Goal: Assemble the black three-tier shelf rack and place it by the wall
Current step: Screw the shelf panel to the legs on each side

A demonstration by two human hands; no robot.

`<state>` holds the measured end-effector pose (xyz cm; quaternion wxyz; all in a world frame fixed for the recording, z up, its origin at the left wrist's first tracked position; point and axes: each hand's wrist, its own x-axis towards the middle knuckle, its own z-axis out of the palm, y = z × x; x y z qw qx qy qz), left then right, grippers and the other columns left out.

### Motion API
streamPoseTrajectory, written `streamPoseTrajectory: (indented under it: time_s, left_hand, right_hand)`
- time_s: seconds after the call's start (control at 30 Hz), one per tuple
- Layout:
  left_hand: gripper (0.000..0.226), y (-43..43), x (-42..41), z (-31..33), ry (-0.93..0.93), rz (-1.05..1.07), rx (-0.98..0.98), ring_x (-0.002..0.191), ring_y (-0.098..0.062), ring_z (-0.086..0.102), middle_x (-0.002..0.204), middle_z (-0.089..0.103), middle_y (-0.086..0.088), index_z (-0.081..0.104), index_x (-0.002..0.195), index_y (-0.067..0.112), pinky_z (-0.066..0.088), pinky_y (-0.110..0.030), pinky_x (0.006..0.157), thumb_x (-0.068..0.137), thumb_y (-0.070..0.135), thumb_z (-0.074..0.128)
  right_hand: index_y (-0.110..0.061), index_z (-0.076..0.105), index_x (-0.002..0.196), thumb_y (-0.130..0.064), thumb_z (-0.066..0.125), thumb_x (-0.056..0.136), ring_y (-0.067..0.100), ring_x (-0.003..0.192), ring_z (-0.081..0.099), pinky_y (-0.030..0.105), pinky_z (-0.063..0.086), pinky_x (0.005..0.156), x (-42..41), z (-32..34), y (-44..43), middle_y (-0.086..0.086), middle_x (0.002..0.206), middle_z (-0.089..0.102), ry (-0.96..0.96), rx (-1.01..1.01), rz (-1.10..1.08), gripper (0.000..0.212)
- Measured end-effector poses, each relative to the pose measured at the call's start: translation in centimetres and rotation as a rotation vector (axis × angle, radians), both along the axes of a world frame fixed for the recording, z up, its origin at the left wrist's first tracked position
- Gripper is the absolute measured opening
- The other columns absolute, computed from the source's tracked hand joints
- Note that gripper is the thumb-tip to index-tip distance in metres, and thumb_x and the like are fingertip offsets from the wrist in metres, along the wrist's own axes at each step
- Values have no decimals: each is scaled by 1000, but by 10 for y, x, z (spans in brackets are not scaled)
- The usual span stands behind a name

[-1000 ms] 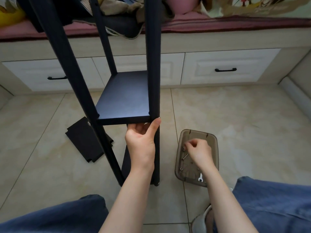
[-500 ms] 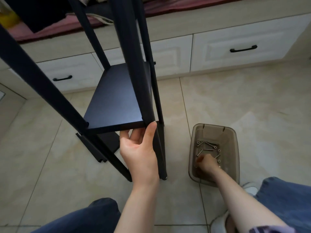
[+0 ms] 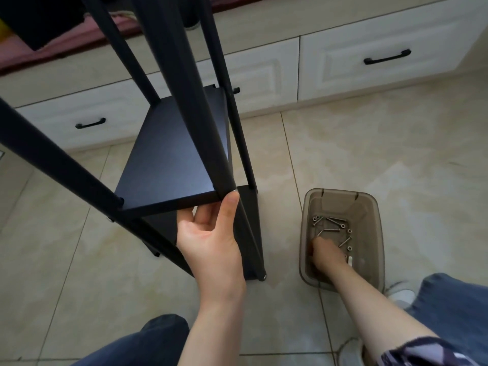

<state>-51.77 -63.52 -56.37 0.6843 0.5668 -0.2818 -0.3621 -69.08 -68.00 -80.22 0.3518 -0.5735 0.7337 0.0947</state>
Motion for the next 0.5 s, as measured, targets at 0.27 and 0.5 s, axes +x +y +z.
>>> streamPoseTrajectory:
  time_s: [0.27, 0.5]
  left_hand:
    - [63, 2, 1, -2, 23, -20, -19, 108, -17, 72, 111, 77, 1, 59, 128, 16, 54, -22, 95, 73, 37, 81]
    - [55, 3, -1, -1, 22, -31, -36, 108, -10, 71, 109, 77, 8, 59, 124, 21, 53, -15, 89, 74, 34, 79]
  right_hand:
    - [0, 60, 115, -15, 56, 95, 37, 118, 59, 35, 48, 89, -2, 6, -2, 23, 124, 62, -83, -19, -115, 25]
    - [3, 70, 103, -10, 58, 94, 41, 108, 61, 37, 47, 86, -3, 32, 13, 26, 108, 69, -274, -275, -711, 19]
